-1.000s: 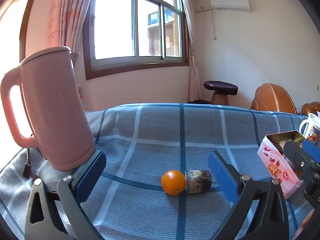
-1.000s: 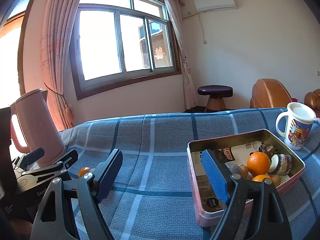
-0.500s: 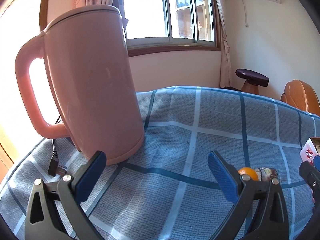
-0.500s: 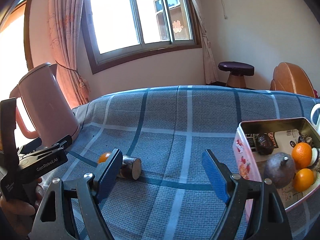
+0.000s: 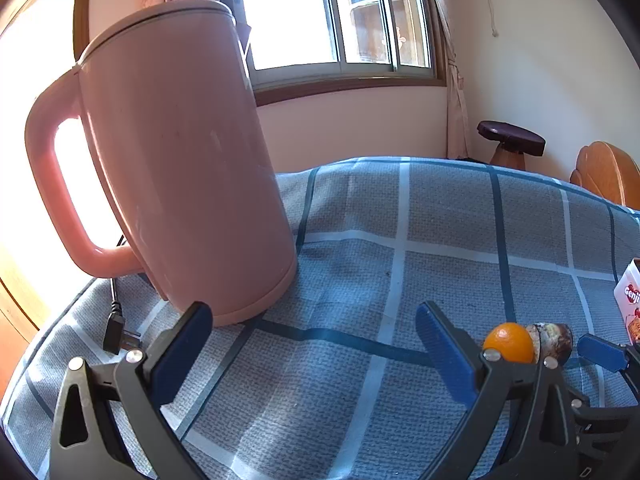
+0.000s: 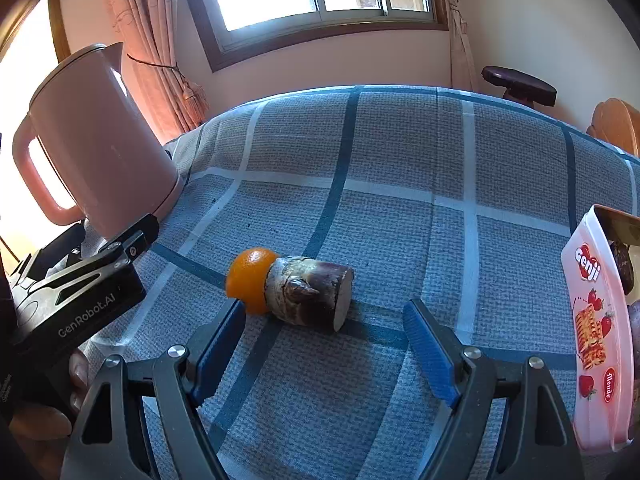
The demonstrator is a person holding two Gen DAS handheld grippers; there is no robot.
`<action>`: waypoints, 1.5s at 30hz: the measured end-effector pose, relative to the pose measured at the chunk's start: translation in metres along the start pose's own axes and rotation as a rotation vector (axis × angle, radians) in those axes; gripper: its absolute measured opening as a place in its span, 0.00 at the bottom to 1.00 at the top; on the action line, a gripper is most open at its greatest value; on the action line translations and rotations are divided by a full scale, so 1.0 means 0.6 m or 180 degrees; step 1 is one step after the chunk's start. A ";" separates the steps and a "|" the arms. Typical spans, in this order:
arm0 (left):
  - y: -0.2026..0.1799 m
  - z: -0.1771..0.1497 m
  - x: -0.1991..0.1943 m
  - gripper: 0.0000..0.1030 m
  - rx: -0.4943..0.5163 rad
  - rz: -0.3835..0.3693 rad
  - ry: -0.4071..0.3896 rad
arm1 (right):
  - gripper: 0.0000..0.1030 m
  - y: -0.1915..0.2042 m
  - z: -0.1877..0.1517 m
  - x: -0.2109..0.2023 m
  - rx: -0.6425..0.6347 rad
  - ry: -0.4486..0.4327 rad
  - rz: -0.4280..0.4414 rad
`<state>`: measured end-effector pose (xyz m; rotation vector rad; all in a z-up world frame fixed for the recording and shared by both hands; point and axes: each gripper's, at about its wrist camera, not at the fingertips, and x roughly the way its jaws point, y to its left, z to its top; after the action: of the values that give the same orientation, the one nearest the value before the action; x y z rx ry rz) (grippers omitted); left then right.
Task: Organize fruits
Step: 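Move both open tools toward the small orange and brown cylindrical cut piece, then grasp the brown cylindrical cut piece with the right tool while the left tool grasps the small orange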
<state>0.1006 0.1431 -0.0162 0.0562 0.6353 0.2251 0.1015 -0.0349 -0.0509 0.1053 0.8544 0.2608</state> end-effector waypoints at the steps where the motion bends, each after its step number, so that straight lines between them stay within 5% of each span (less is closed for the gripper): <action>1: 0.001 0.001 0.003 1.00 -0.0004 0.0000 0.0005 | 0.80 -0.001 0.000 0.000 0.0012 -0.0001 -0.0019; 18: 0.007 -0.001 0.012 1.00 -0.0053 -0.0013 0.0094 | 0.80 0.026 0.017 -0.006 -0.0243 -0.0153 -0.0439; 21: 0.010 -0.001 0.014 1.00 -0.0079 -0.0018 0.0111 | 0.69 0.020 0.017 0.000 -0.0214 -0.0065 -0.0313; 27: 0.011 -0.002 0.015 1.00 -0.0092 -0.0012 0.0132 | 0.69 0.000 0.018 0.014 0.0029 0.0069 -0.0158; 34: 0.011 -0.002 0.017 1.00 -0.0102 -0.0043 0.0155 | 0.69 0.029 0.021 0.029 -0.0173 0.0126 -0.0240; 38: 0.015 -0.003 0.017 1.00 -0.0140 -0.0064 0.0174 | 0.45 0.020 0.018 0.022 -0.0132 0.0093 -0.0222; 45: 0.012 -0.004 0.016 1.00 -0.0118 -0.0146 0.0170 | 0.45 0.023 0.018 0.023 -0.0135 0.0090 -0.0243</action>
<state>0.1056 0.1525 -0.0229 0.0000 0.6848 0.1945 0.1157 -0.0180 -0.0515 0.0295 0.8787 0.2089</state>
